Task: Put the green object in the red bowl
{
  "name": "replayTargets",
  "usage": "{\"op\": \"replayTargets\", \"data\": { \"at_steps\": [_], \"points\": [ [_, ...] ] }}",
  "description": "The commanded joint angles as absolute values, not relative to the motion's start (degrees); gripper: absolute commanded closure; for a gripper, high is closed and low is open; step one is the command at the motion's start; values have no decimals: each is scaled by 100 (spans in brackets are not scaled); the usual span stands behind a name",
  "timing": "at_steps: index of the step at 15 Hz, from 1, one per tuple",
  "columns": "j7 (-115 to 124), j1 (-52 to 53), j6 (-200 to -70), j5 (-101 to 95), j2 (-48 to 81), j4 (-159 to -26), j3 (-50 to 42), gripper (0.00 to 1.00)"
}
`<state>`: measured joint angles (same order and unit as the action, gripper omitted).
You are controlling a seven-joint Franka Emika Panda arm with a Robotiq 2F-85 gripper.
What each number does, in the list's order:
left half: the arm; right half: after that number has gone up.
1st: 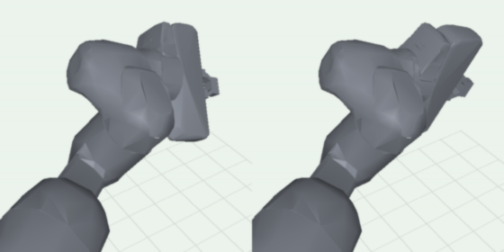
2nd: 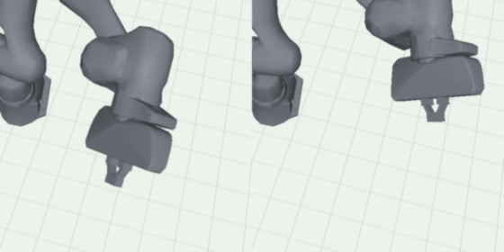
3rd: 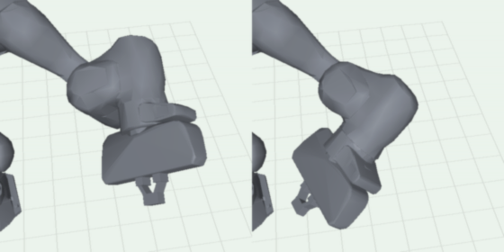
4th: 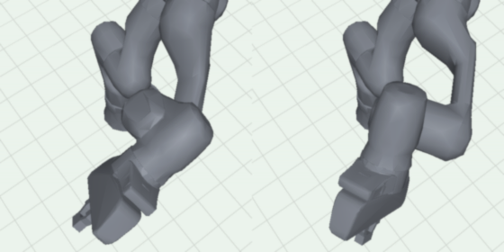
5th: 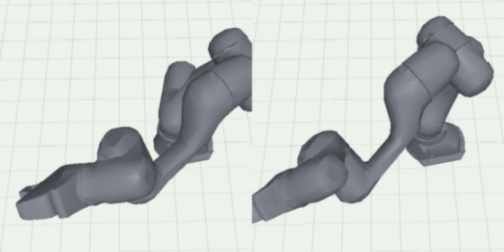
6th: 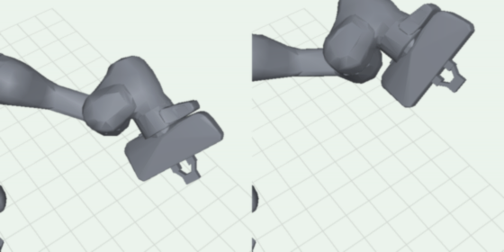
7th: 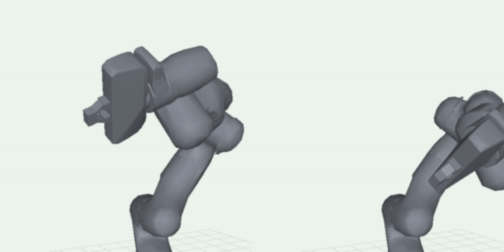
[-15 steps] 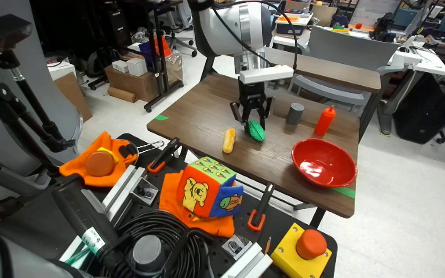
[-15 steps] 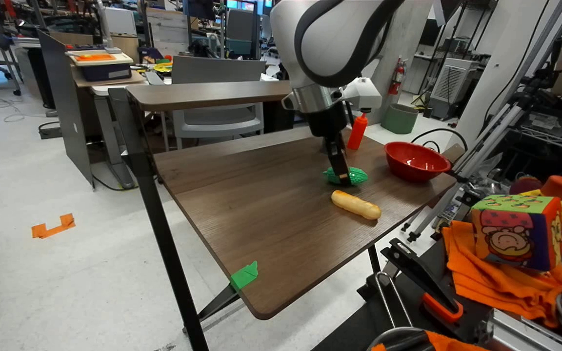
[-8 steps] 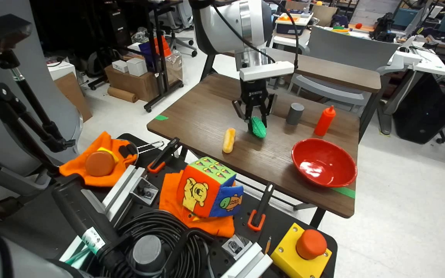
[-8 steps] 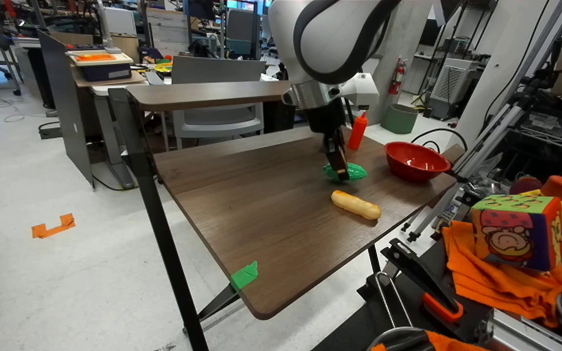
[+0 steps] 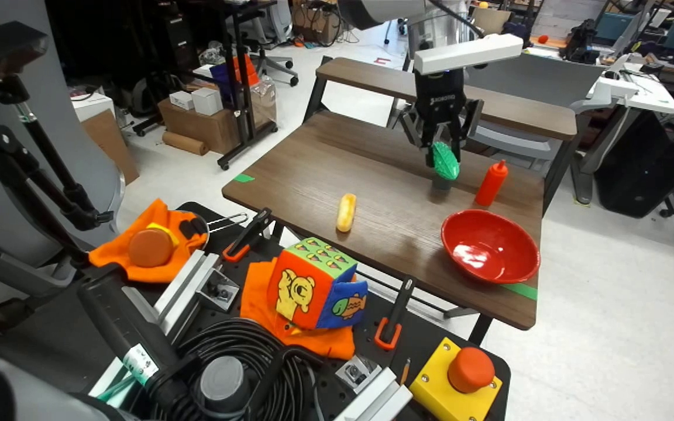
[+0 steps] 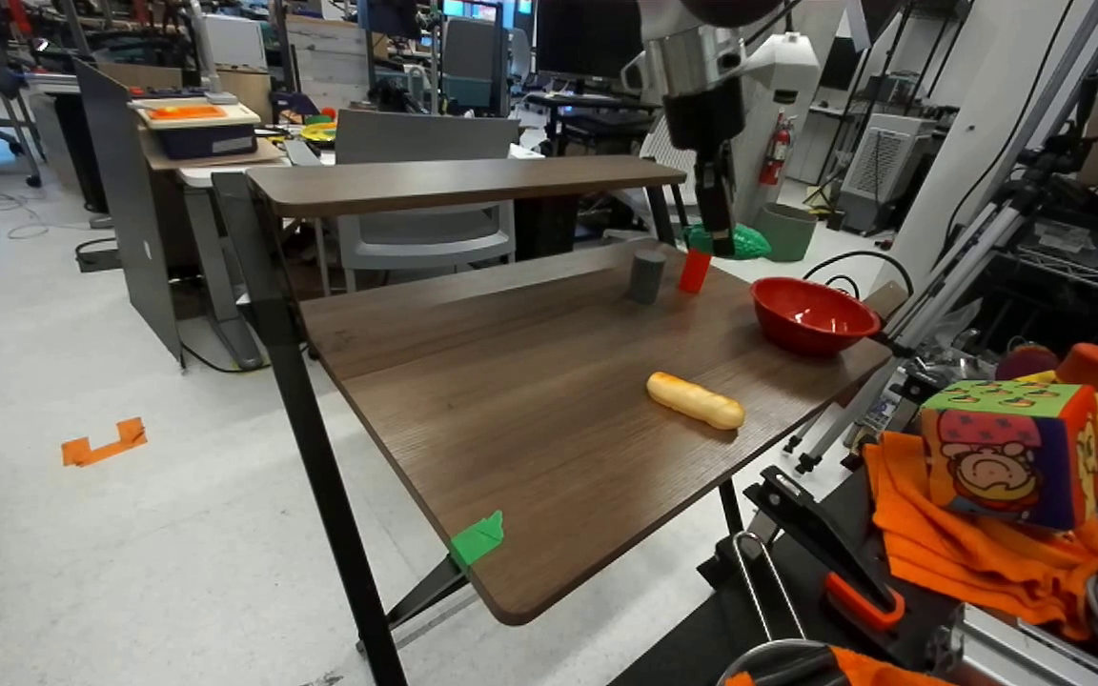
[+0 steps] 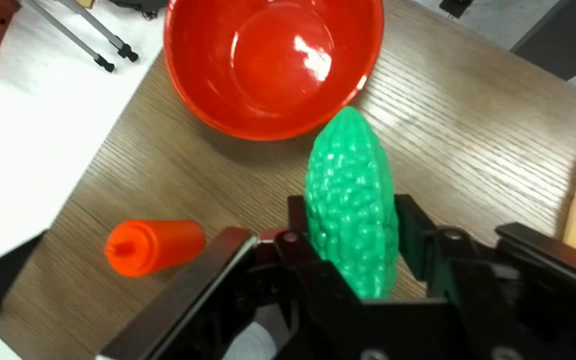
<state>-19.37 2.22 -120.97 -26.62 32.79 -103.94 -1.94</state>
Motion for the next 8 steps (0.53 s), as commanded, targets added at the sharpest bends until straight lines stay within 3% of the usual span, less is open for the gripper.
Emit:
{"op": "replayTargets", "data": {
  "at_steps": [1, 8],
  "points": [
    [-1948, 0, -11696, -2752, 2838, -10588, -383, 79],
    [-1836, -293, -11159, -2517, 3400, -9961, -403, 79]
  ]
}}
